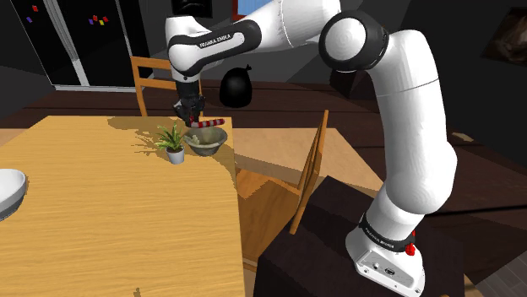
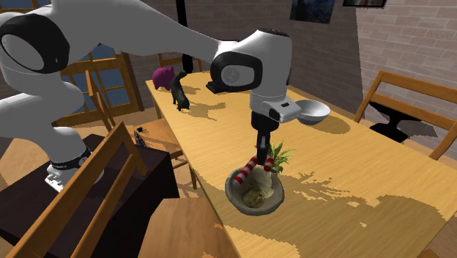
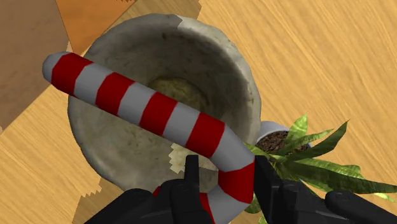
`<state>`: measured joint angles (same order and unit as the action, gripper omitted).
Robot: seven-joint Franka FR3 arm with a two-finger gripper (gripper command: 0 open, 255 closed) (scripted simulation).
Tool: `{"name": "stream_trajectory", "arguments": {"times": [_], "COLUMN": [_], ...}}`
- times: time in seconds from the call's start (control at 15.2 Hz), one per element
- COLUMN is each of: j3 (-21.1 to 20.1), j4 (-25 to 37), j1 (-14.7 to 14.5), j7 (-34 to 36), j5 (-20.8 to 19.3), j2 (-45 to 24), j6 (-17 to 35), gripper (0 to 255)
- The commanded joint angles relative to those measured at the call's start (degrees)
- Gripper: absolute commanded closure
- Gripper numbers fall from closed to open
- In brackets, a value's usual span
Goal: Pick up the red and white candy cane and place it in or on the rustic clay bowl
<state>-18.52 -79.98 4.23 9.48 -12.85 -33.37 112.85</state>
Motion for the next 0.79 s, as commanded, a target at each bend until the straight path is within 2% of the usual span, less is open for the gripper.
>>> {"name": "stream_trajectory", "arguments": {"times": [0.0, 0.53, 0.73], "j3": [0.1, 0.62, 0.62], "j4": [-0.98, -3.71, -3.71], "j1": [0.06, -0.03, -0.03], "j7": [0.12, 0.8, 0.8], "j5": [-0.17, -1.03, -1.03], "j2": [-0.36, -2.52, -2.52], "j6": [1.35, 6.13, 6.13], "gripper": [255, 255, 255]}}
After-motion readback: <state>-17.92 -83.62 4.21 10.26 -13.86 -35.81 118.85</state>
